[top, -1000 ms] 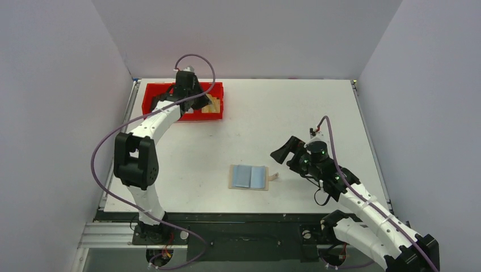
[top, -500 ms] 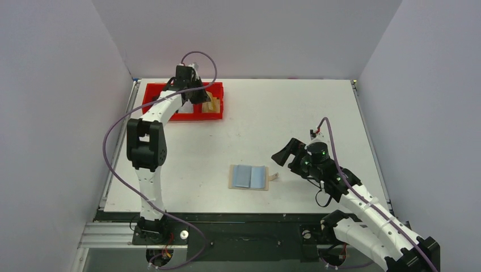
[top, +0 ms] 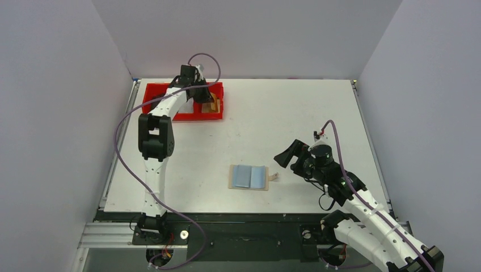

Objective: Take the credit cards out of the card holder
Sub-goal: Place the credit card in the storage box.

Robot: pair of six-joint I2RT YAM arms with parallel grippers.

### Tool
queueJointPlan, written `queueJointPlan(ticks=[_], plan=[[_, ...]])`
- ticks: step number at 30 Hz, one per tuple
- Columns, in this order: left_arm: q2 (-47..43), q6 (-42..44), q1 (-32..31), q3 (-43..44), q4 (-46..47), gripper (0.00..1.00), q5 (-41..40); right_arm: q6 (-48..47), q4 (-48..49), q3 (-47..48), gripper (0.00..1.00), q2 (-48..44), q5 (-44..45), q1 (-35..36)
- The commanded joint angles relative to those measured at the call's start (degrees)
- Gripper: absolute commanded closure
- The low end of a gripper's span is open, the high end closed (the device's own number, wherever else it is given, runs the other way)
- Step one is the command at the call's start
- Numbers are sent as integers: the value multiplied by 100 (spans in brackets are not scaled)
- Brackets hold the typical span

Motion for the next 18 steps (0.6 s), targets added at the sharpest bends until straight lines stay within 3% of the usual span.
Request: queueJointPlan(ticks=[1,4,6,13,18], plan=[[134,179,47,598,-305,89,267,-83,-39,160,17,-99,167,54],[31,200,63,661,-366,70,178,-87,-37,178,17,-82,175,58],[-60,241,88,716,-466,63,57,-96,-33,200,17,-46,175,54],[-601,420,129,694,-696,55,-257,-122,-33,204,17,127,245,83],[-1214,281,109,187,-667,51,-418,-161,-19,279,17,302,406,258]])
